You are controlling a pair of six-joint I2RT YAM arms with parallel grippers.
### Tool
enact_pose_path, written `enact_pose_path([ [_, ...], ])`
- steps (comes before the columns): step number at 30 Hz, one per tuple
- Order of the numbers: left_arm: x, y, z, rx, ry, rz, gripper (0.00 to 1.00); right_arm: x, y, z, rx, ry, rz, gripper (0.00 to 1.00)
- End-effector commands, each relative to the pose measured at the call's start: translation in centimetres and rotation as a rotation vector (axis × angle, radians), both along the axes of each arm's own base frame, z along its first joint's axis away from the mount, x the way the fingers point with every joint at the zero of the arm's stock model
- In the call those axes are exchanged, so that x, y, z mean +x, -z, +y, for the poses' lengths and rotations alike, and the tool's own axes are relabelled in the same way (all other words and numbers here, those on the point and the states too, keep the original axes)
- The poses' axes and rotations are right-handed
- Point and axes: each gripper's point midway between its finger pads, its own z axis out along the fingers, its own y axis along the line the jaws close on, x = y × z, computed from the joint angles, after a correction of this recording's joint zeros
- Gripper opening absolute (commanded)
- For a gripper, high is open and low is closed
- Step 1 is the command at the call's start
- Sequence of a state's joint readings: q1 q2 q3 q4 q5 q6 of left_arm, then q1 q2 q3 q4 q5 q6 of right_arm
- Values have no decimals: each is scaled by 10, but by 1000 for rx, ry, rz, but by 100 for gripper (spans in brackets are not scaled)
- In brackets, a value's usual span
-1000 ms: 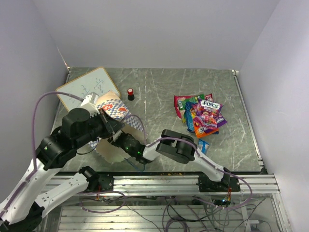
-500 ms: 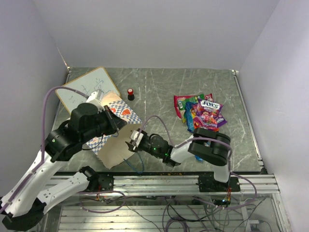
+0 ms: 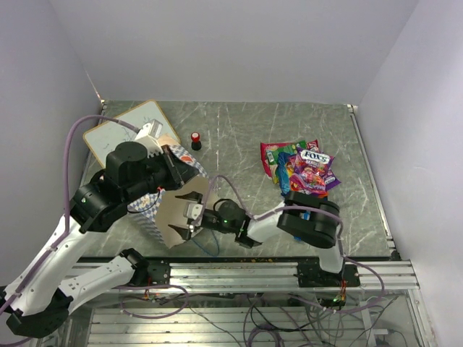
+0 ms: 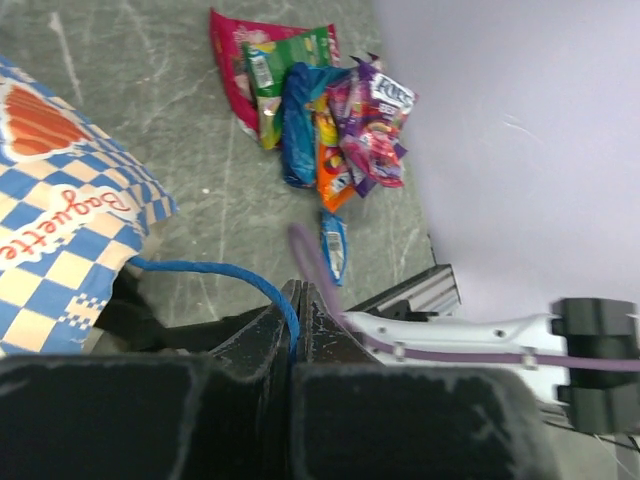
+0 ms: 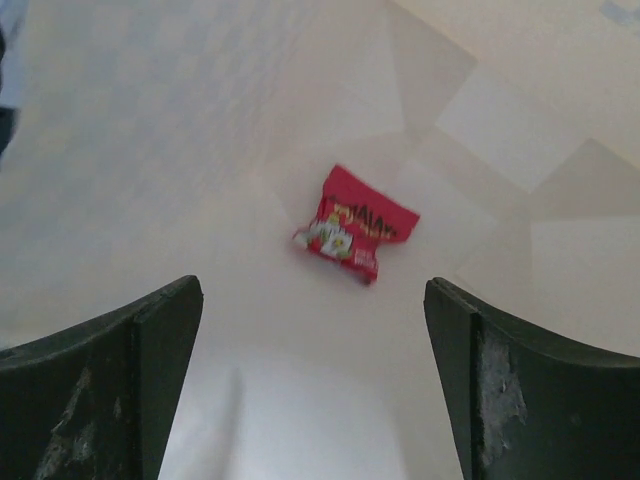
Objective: Take the snacks out of the paper bag
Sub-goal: Take out the snack from the paper bag.
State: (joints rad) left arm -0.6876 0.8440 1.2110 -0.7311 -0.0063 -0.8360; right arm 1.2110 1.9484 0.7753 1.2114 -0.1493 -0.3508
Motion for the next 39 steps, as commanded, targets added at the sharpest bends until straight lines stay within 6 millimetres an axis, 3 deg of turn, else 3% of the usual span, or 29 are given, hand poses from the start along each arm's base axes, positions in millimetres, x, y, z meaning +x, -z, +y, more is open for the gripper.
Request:
enact_pose_path([
  [1, -6, -38, -23, -80, 135, -68, 7, 4, -12, 30, 95, -26, -2, 94],
  [4, -10, -57, -34, -140, 190, -99, 7, 10, -7, 38, 104, -7, 11, 94],
  [7, -12, -62, -47, -205, 244, -109, 7, 9, 4, 42, 83, -16, 8, 94],
  [13, -16, -46, -56, -200, 291, -36, 7, -2, 28, 41, 21, -36, 33, 94],
  [17, -17, -34, -56, -183, 288, 4, 7, -6, 59, 49, -25, -25, 49, 94],
  [23, -26, -31, -49, -177, 286, 31, 7, 28, 103, 56, -69, 203, 116, 87],
  [25, -29, -27, -44, -161, 268, 43, 7, 41, 114, 49, -96, 279, 127, 77],
  [27, -30, -19, -35, -125, 232, 69, 7, 50, 119, 41, -109, 330, 132, 57],
  [30, -32, -9, -17, -68, 159, 96, 7, 56, 119, 27, -124, 367, 136, 41],
  [34, -35, 0, 5, -52, 63, 106, 7, 51, 110, 11, -143, 359, 127, 24],
  [39, -32, 1, 12, -64, 9, 100, 7, 35, 80, 5, -130, 292, 152, 7],
])
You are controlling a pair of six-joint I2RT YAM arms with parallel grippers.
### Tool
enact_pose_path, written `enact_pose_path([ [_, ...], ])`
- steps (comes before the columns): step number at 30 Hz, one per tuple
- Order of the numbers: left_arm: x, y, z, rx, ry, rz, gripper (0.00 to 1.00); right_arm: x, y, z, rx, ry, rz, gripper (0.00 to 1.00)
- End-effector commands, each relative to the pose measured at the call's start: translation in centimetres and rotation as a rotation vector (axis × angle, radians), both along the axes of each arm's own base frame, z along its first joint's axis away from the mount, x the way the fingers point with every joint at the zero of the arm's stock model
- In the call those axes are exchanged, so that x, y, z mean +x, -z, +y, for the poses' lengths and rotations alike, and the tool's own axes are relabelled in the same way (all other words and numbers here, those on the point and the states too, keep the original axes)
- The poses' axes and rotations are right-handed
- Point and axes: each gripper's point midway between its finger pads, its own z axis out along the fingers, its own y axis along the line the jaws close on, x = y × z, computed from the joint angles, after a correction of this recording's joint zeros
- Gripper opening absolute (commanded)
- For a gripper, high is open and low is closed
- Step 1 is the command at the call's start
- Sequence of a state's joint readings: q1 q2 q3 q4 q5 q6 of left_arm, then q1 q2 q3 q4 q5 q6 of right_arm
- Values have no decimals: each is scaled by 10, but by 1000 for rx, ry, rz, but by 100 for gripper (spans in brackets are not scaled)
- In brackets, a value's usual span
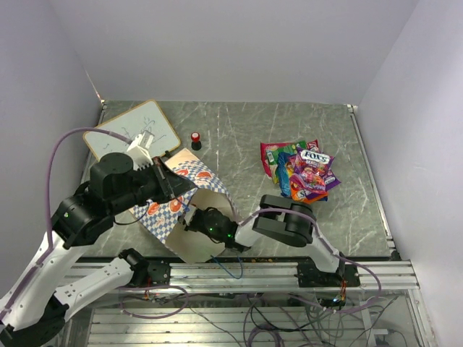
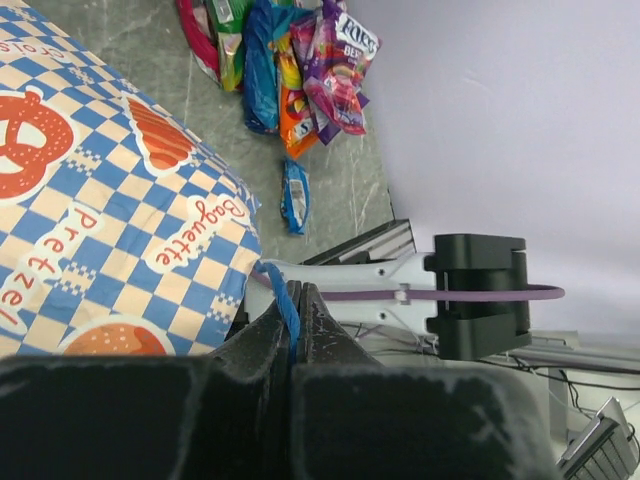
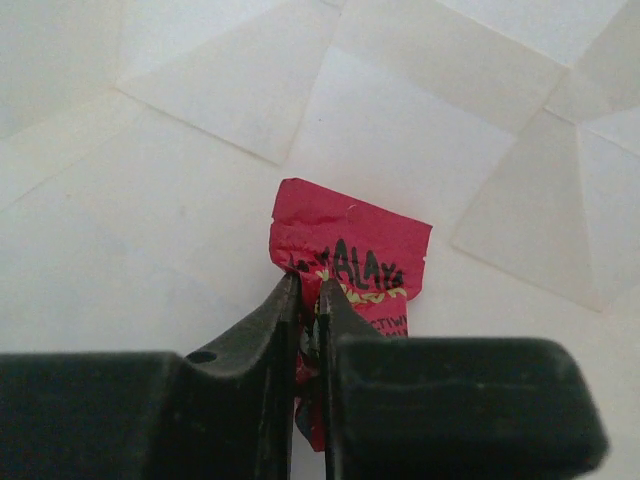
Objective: Take the snacks out of the paper bag
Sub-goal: Take out the snack from the paper bag.
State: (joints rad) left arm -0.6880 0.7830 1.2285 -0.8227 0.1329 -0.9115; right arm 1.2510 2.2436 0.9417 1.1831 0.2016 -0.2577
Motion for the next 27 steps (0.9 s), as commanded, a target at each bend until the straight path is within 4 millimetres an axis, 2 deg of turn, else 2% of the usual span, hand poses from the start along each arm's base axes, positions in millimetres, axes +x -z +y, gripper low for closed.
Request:
enact_pose_path([
  [1, 9, 6, 13, 23, -96, 11, 7, -12, -25, -9, 3, -30, 42, 5],
  [5, 16, 6, 9, 38, -98, 11, 7, -25, -46, -21, -1, -38, 91, 0],
  [8, 22, 14, 10, 53, -126, 17, 7, -37, -51, -37, -8, -57, 104, 0],
  [13, 30, 14, 4, 31, -135, 6, 7, -73, -60, -63, -32, -182, 127, 0],
  [16, 34, 13, 3, 13, -146, -5, 7, -94, -76, -80, -38, -229, 154, 0],
  [17, 35, 11, 3, 1, -153, -11, 7, -97, -73, -88, -57, -218, 169, 0],
  [18, 37, 9, 3, -10, -160, -18, 7, -98, -88, -96, -39, -197, 166, 0],
  [20, 40, 2, 0, -36, -162, -36, 7, -94, -103, -114, -42, -128, 164, 0],
  [24, 51, -14, -14, -64, -137, -75, 7, -74, -142, -155, -65, 19, 85, 0],
  [27, 64, -37, -29, -100, -106, -126, 7, -55, -175, -188, -119, 130, -31, 0],
])
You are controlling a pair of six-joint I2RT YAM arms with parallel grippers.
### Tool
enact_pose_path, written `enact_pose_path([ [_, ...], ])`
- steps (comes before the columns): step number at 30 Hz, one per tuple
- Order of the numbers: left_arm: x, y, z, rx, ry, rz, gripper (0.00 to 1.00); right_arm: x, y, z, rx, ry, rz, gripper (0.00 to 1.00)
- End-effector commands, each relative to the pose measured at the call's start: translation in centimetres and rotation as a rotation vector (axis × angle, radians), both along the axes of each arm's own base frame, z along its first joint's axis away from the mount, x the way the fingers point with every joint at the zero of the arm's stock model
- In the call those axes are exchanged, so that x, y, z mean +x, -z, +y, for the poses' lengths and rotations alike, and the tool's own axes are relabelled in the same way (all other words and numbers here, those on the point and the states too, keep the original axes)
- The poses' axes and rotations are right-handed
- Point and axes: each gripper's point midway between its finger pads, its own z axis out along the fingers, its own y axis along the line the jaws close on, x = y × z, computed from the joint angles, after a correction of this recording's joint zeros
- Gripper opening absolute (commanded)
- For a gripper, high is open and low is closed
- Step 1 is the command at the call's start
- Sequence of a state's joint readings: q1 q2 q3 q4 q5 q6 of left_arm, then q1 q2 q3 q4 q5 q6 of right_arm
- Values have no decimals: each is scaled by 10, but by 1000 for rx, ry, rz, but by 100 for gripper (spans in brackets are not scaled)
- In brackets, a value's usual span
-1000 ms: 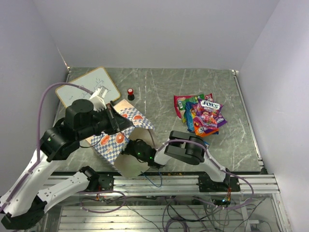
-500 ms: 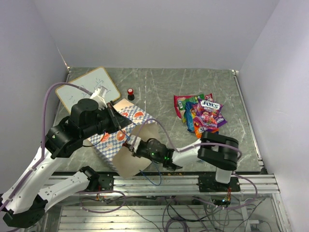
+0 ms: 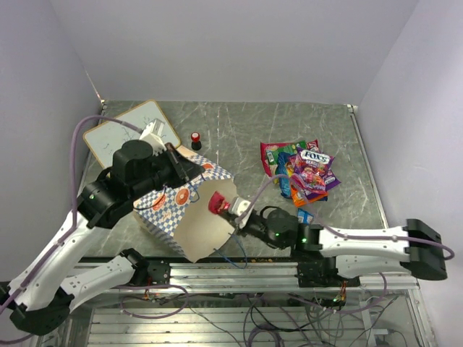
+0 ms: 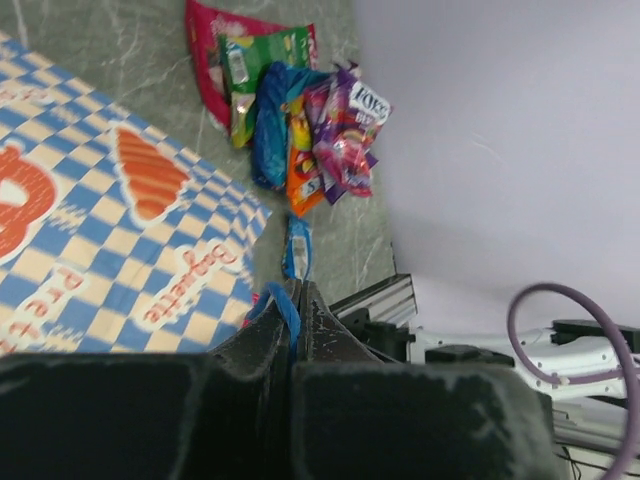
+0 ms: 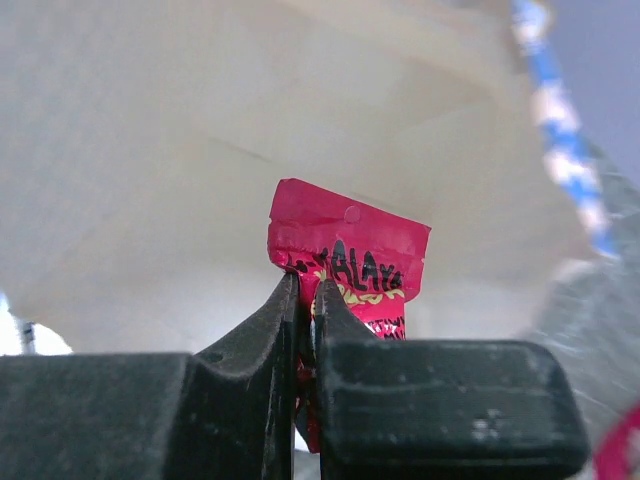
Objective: Take the snacks out of the paper bag
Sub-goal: Take out the snack from the paper bag, then place the snack at the center of the board, then adjust the paper bag at the center of the board.
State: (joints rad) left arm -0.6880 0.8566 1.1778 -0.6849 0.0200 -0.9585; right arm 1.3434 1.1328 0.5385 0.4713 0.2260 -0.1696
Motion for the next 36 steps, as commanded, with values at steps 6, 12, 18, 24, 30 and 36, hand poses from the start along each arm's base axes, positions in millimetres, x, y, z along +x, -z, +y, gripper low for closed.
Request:
enact_pose_path([
  [6, 55, -93, -40, -31, 35, -227, 7, 58, -103, -108, -201, 427, -306, 0],
  [12, 64, -139, -38, -58, 21, -328, 7, 73, -153, -160, -57, 698, -303, 0],
  [18, 52, -101, 10, 70, -119, -272, 7, 73, -133, -167, 40, 797, -113, 0],
  [24, 26, -13, 66, 209, -282, -101, 7, 73, -128, -188, 107, 915, -35, 0],
  [30, 5, 16, 98, 266, -373, -7, 7, 74, -157, -189, 144, 884, -92, 0],
  [36, -6, 25, 109, 252, -413, 37, 12, 75, -132, -172, 150, 906, 10, 0],
])
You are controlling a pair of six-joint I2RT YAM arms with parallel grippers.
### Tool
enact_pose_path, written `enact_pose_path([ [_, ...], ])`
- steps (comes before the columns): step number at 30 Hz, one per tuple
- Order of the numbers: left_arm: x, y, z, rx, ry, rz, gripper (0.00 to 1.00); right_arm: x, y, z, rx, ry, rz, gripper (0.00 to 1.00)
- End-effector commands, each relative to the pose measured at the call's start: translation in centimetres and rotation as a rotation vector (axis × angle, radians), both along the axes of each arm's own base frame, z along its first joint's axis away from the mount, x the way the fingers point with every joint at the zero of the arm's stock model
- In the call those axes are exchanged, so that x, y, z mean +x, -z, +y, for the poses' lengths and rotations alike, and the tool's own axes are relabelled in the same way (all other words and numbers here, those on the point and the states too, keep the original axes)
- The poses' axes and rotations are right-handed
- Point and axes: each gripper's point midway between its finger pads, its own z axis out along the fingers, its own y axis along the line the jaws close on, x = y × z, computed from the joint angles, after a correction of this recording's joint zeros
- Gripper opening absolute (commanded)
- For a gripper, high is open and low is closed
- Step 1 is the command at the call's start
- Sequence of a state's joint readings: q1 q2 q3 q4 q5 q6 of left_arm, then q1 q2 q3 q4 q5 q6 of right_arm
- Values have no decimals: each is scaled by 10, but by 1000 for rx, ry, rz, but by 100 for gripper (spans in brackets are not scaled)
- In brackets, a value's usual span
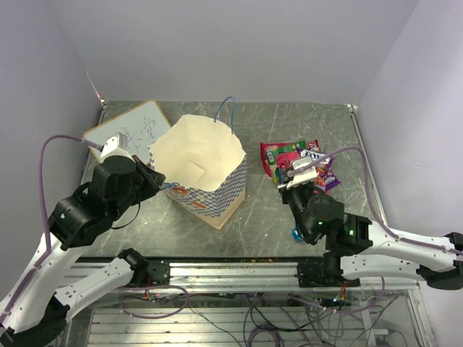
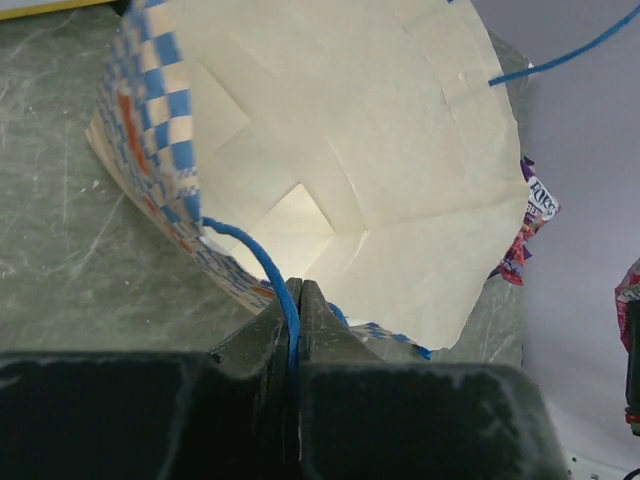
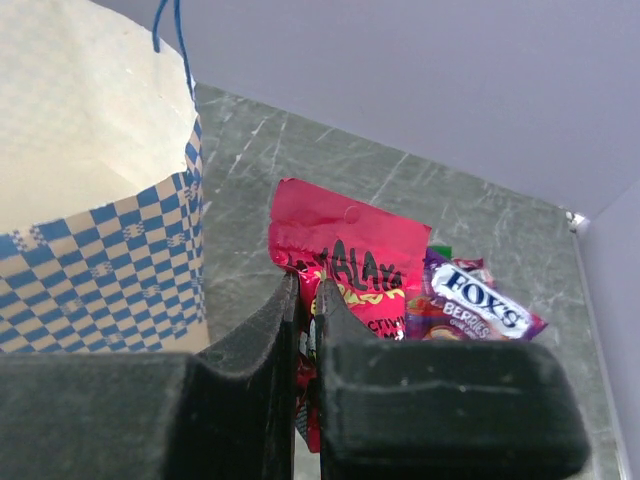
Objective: Take the snacks out of the paper bag
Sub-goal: Adjust the paper bag at the center of the board.
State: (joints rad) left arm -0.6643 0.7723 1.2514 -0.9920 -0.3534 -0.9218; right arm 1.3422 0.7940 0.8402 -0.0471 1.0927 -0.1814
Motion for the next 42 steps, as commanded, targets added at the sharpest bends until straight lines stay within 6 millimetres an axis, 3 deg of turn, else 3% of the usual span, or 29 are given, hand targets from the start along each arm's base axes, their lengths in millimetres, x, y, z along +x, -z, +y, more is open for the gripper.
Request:
enact_pose_path([
  [1, -6, 7, 14, -6, -68, 27, 13, 1, 11, 11, 130, 42, 96, 0],
  [4, -7, 2, 16, -11, -74, 25, 31, -1, 46, 21, 197, 85, 229, 0],
  [6, -9, -3, 19, -10, -83, 22, 47, -3, 83, 23, 195, 133, 317, 0],
  [11, -15, -40, 31, -26, -103, -37, 95, 4, 167, 6, 177, 303, 543, 0],
  [12, -17, -48, 34, -29, -106, -52, 99, 8, 179, 1, 172, 325, 584, 0],
  [16, -21, -79, 42, -37, -108, -117, 99, 12, 216, -24, 246, 467, 711, 0],
  [19, -23, -96, 43, -57, -98, -159, 98, 4, 240, -28, 289, 494, 765, 0],
  [27, -35, -104, 41, -143, -59, -208, 97, -13, 282, -41, 400, 548, 814, 1],
  [29, -38, -104, 38, -156, -40, -207, 97, -15, 285, -43, 394, 534, 814, 17],
  [31, -41, -104, 35, -164, -18, -206, 97, -14, 274, -39, 352, 477, 811, 43],
  [33, -43, -105, 33, -162, 4, -204, 97, -14, 256, -30, 336, 409, 819, 71],
  [36, -46, -107, 31, -148, 30, -210, 98, -14, 219, -21, 342, 339, 827, 98],
  [39, -45, -110, 30, -122, 53, -218, 98, -15, 181, -25, 319, 335, 821, 100],
  [42, -43, -112, 26, -82, 87, -225, 99, -10, 124, -29, 334, 334, 773, 100],
])
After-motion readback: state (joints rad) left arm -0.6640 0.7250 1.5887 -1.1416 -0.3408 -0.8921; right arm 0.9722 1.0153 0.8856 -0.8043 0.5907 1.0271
